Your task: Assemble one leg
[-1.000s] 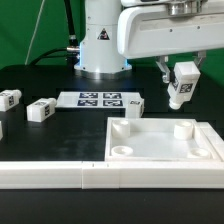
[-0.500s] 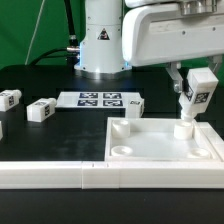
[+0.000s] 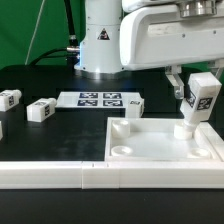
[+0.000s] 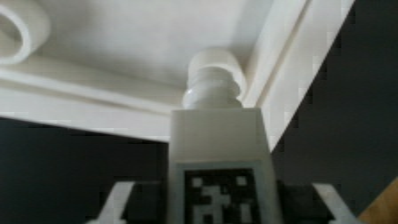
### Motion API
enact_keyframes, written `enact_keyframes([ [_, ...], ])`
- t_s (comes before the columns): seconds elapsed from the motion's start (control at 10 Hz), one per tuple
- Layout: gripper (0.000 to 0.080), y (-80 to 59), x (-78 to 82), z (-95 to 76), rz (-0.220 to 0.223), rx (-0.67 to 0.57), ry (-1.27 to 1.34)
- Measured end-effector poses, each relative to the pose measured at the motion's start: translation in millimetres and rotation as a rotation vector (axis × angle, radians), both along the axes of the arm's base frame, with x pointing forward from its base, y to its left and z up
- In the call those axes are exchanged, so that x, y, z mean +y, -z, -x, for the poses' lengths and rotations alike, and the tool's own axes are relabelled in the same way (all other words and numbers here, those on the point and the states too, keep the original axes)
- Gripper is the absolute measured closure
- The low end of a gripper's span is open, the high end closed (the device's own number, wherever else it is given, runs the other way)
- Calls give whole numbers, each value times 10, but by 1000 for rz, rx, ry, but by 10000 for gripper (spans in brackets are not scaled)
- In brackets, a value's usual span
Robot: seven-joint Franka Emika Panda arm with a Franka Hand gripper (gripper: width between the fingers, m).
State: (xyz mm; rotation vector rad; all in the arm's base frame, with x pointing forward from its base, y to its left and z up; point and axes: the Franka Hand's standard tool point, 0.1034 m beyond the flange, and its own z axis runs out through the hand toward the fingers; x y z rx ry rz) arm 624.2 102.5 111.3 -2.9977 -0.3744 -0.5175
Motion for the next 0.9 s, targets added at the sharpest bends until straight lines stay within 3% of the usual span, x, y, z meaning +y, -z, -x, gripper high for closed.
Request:
enact_keyframes([
  [0.1,511,71,39,83,0,7,-5],
  [0.3,511,90,116,15,-3,5,-13],
  [0.7,511,204,117,-62,-5,-43,-10],
  [0.9,511,263,125,-13,-4,-47,-12],
])
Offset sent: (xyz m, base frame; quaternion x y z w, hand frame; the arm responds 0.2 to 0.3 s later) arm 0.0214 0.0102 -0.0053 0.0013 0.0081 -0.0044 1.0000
